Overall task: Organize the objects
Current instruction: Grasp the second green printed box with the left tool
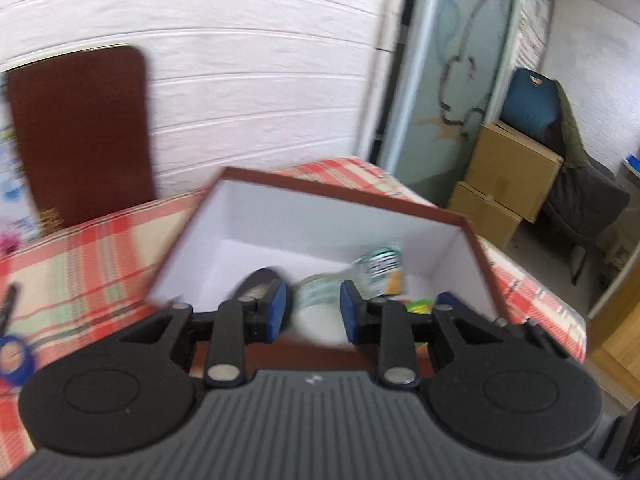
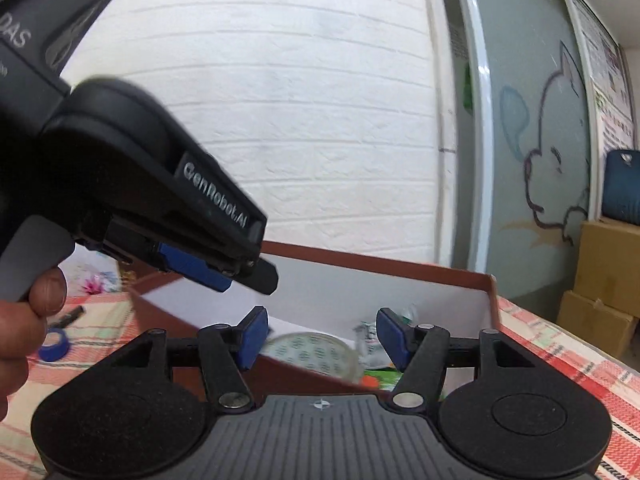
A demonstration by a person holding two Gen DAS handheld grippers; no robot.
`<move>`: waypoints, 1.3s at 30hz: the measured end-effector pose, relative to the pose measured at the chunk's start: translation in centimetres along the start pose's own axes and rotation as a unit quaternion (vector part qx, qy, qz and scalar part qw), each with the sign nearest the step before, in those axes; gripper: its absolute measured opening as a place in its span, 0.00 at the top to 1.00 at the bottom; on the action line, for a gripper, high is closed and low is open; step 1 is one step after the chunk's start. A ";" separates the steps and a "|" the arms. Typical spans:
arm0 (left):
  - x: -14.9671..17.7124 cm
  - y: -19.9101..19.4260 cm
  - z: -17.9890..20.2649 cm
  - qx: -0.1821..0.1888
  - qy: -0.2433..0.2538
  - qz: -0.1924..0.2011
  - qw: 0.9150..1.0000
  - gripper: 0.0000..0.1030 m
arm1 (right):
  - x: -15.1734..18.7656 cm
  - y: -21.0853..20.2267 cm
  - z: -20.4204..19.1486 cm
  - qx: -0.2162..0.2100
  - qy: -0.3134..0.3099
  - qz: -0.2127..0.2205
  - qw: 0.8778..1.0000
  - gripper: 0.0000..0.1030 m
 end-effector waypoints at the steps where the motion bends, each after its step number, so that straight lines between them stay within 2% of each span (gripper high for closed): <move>1: 0.7 -0.7 -0.9 -0.009 -0.008 -0.001 1.000 0.69 | 0.2 -0.4 -0.7 -0.009 -0.007 0.004 1.000 0.41; 5: 4.1 -2.5 -4.9 -0.069 -0.037 -0.030 0.996 0.69 | 1.3 -0.6 -3.9 -0.057 -0.023 -0.020 0.998 0.41; 11: 8.8 -4.8 -9.8 -0.154 -0.079 -0.076 0.982 0.69 | 4.5 -0.8 -9.9 -0.110 -0.037 -0.095 0.989 0.41; 21: 14.7 -8.7 -15.8 -0.226 -0.126 -0.102 0.960 0.69 | 7.3 0.2 -17.1 -0.173 -0.086 -0.152 0.969 0.42; 29: 18.6 -10.2 -20.5 -0.271 -0.151 -0.112 0.944 0.68 | 9.5 1.0 -22.0 -0.198 -0.128 -0.171 0.957 0.42; 33: 21.6 -10.8 -23.3 -0.316 -0.173 -0.116 0.926 0.61 | 10.2 2.1 -23.9 -0.207 -0.139 -0.188 0.950 0.42; 35: 23.1 -11.5 -24.3 -0.335 -0.175 -0.091 0.921 0.58 | 10.3 2.9 -24.8 -0.212 -0.137 -0.199 0.947 0.42; 37: 24.2 -11.8 -24.2 -0.368 -0.157 -0.076 0.913 0.51 | 10.5 3.9 -26.0 -0.215 -0.134 -0.208 0.945 0.42; 39: 24.3 -12.3 -24.4 -0.361 -0.170 -0.059 0.915 0.51 | 10.7 5.0 -27.2 -0.216 -0.134 -0.211 0.944 0.42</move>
Point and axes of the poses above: each gripper's, at about its wrist camera, not at the fingertips, and y roughly the way its jaws point, z to its right, x to its underside, the point moved 1 cm from there along y, roughly the way its jaws point, and after that the axes turned 15 degrees about y, right-handed, at the moved point
